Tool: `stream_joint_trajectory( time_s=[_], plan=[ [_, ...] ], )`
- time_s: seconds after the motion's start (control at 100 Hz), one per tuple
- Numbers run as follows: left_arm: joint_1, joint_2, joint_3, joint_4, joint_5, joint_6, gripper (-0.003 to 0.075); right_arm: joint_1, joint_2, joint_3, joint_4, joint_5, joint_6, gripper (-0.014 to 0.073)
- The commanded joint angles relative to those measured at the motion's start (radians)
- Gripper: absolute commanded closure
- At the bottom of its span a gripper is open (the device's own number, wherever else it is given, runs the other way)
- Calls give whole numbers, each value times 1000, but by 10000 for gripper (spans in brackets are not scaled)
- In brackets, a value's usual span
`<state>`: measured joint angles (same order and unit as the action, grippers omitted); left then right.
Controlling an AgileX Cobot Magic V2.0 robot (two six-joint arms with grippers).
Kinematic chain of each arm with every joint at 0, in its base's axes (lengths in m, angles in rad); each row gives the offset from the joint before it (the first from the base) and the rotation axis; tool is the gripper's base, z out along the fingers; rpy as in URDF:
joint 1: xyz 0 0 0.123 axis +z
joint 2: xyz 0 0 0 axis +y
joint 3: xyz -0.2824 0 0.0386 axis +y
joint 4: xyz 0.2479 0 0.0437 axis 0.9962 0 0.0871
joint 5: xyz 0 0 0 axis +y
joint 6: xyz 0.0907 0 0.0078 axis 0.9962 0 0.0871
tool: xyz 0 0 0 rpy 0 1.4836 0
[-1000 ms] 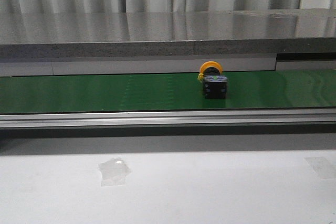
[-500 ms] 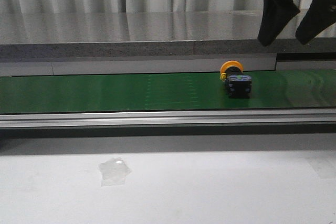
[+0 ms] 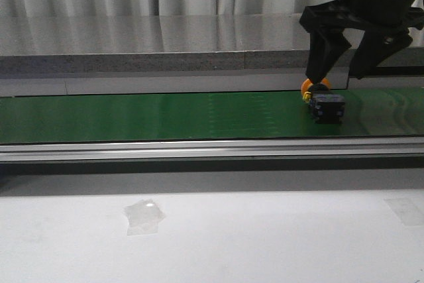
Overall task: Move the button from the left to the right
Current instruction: 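Lower the right gripper onto the button and close on its body, then lift the button off the belt with the right gripper toward the green tray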
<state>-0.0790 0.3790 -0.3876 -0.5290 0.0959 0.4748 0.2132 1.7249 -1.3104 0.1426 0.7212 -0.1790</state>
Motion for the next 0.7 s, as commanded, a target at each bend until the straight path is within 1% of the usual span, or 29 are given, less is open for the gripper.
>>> stream_joint_trajectory(
  time_s=[0.0, 0.3, 0.36, 0.41, 0.48, 0.53, 0.58, 0.63, 0.69],
  plan=[
    [-6, 5, -28, -13, -59, -1, 740, 0, -22, -35, -6, -40, -15, 53],
    [-6, 5, -28, -13, -59, -1, 740, 0, 50, -35, -33, 6, -14, 53],
    [-6, 5, -28, -13, -59, -1, 740, 0, 54, -35, -33, 16, -14, 64],
    [-6, 5, -28, -13, -59, -1, 740, 0, 54, -35, -33, 22, -14, 102],
    [-6, 5, -28, -13, -59, -1, 740, 0, 54, -37, -37, 35, -14, 195],
    [-6, 5, -28, -13, -59, -1, 740, 0, 54, -41, -41, 52, -14, 284],
    [-6, 5, -28, -13, -59, -1, 740, -2, 54, -52, -42, 78, -14, 348],
    [-6, 5, -28, -13, -59, -1, 740, -2, 53, -67, -44, 105, -14, 382],
    [-6, 5, -28, -13, -59, -1, 740, -2, 51, -95, -61, 140, -14, 378]
  ],
)
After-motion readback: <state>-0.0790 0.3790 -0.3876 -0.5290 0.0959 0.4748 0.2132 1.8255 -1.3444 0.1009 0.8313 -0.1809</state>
